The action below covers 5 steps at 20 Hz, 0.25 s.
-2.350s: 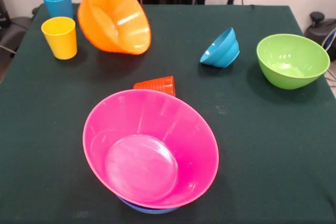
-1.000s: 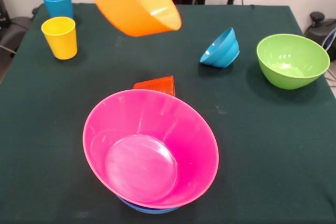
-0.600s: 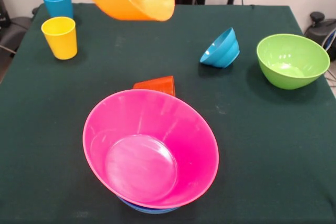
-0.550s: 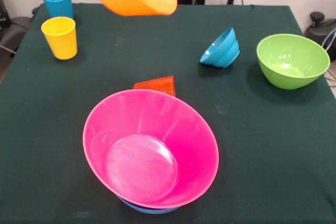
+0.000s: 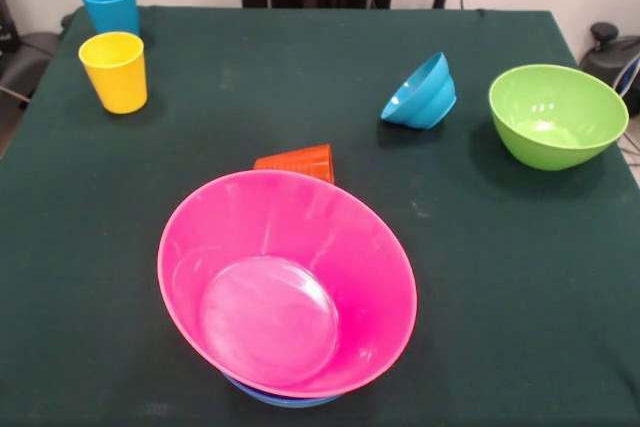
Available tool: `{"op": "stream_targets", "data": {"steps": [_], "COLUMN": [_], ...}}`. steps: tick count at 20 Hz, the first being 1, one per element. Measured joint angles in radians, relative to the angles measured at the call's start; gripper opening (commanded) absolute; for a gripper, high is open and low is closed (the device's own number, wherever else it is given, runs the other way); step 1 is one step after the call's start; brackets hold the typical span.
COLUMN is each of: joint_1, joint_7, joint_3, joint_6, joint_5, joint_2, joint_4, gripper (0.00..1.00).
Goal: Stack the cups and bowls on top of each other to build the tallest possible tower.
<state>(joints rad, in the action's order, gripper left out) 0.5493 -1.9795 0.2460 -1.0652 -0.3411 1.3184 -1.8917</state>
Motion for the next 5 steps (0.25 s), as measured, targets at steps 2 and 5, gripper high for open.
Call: {"op": "stream_targets", "data": {"steps": [2,5], "joint_1": [0.004,0.01], "joint_7": [0.0,0.0], "joint_3": [-0.002,-0.003], "joint_6": [0.032,0.065], "joint_5": [0.0,0.0], "joint_2": [0.021,0.032], "joint_4": [-0.04,-0.08], "gripper": [0.0,0.0]}}
